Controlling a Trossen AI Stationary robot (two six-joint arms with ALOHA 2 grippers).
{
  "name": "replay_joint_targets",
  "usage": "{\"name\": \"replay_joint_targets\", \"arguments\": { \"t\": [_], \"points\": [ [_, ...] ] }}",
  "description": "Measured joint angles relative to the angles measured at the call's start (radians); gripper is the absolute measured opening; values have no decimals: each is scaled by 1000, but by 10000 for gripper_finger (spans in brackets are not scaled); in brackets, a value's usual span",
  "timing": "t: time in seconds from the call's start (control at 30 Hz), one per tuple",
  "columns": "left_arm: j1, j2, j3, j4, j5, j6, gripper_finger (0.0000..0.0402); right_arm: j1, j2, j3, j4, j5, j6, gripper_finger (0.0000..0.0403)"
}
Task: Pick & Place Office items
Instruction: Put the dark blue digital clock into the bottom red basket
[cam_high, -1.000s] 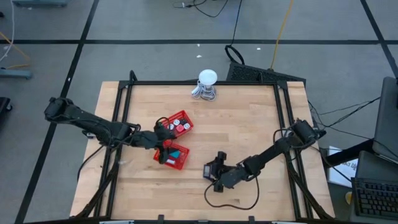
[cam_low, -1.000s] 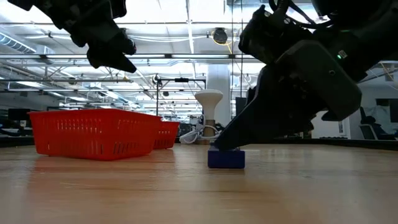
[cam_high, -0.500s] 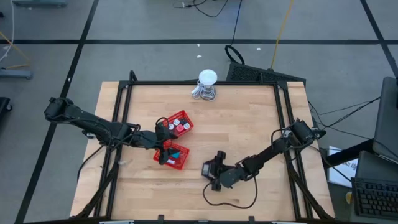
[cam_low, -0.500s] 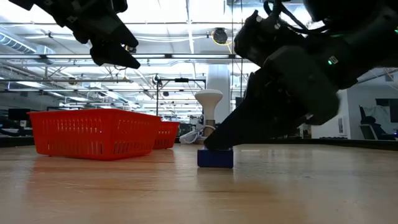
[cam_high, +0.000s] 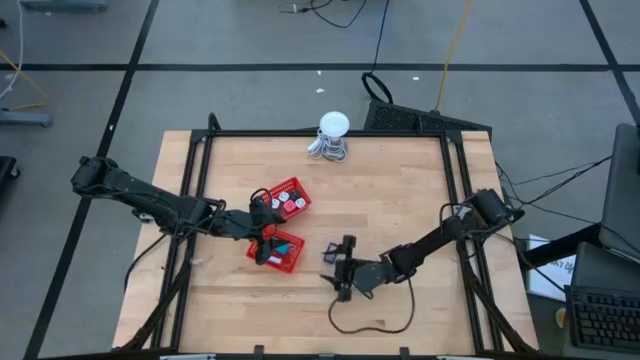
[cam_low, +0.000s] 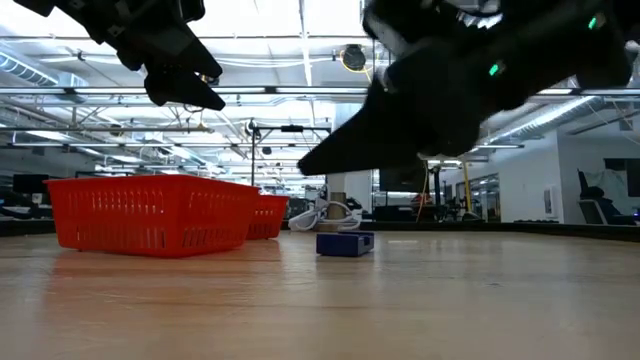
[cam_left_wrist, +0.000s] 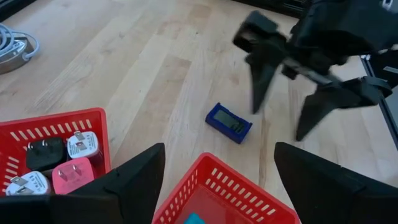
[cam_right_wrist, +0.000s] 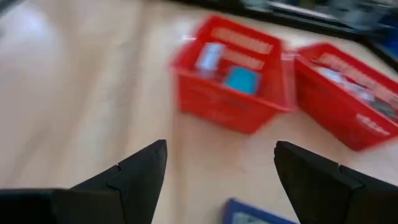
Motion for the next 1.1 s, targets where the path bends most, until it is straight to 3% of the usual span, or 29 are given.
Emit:
{"name": "replay_joint_targets", "arguments": {
  "t": [0.3, 0.43, 0.73, 1.1],
  "points": [
    [0, 0, 0, 0, 0, 20, 297, -86, -105, 0, -328, -250, -132, 274],
    [0, 0, 0, 0, 0, 24, 301, -178, -107, 0, -367, -388, -92, 272],
    [0, 0, 0, 0, 0, 26, 292, -298, -107, 0, -425, -615, -270, 272],
    [0, 0, 0, 2, -2, 60, 289, -348, -87, 0, -422, -646, -329, 272]
  ]
}}
